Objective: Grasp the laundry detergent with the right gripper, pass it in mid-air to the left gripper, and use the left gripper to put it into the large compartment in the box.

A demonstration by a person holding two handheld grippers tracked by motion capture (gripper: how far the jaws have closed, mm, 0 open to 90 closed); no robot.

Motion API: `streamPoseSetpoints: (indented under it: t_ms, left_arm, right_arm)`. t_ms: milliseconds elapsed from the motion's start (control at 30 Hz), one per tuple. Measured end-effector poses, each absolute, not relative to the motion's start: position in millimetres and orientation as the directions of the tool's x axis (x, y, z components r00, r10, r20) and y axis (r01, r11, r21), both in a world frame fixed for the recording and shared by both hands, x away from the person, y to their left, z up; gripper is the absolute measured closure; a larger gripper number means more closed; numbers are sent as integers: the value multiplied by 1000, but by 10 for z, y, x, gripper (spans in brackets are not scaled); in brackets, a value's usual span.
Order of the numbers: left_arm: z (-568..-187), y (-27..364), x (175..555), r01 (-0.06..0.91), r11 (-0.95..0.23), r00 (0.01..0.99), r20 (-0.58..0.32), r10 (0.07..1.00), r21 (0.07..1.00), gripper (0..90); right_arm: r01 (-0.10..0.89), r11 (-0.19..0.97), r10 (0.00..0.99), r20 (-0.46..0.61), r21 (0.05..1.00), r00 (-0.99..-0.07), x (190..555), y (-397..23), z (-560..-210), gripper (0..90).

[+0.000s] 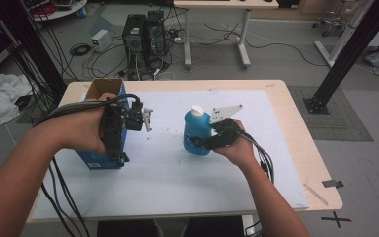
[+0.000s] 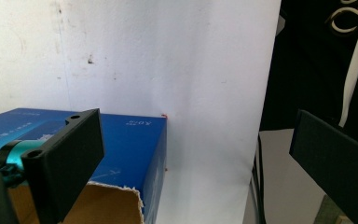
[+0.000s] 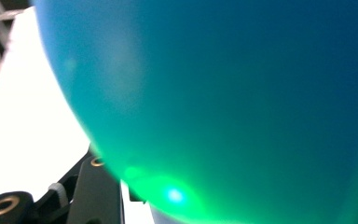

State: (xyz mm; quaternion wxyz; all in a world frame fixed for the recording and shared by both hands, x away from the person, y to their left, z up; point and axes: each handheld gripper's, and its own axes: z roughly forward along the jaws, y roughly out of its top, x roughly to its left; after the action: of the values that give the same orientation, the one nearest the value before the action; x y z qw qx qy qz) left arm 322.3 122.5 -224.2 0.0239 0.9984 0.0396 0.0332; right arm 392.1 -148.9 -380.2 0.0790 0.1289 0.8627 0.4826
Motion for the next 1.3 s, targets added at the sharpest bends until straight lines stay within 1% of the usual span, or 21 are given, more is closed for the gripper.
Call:
streamPoseSetpoints:
  t_ms: [367, 567, 633, 800, 967, 1300]
  left_arm:
    - [-2251, 1060, 3143, 45, -998, 996, 75, 48, 40, 32]
    - [-2280, 972, 3104, 24, -999, 997, 67, 27, 42, 32]
    - [-2301, 927, 3098, 22, -999, 997, 69, 25, 40, 32]
    - [-2329, 866, 3090, 11, -999, 998, 59, 14, 43, 32]
    - [-2327, 831, 3072, 5, -999, 998, 55, 8, 47, 32]
    - [-2360, 720, 3062, 1, -999, 998, 56, 3, 41, 32]
  right_arm:
    - [50, 544, 144, -34, 838, -989, 3559, -1332, -3644, 462]
    - [23, 550, 94, -34, 835, -995, 3429, -1228, -3645, 462]
    - [-1, 555, 56, -38, 832, -998, 3361, -1147, -3658, 463]
    - [-29, 563, 5, -38, 826, -999, 3267, -997, -3696, 463]
    - [-40, 557, -24, -32, 829, -999, 3224, -883, -3729, 464]
    - [-31, 540, -34, -16, 841, -999, 3220, -731, -3727, 464]
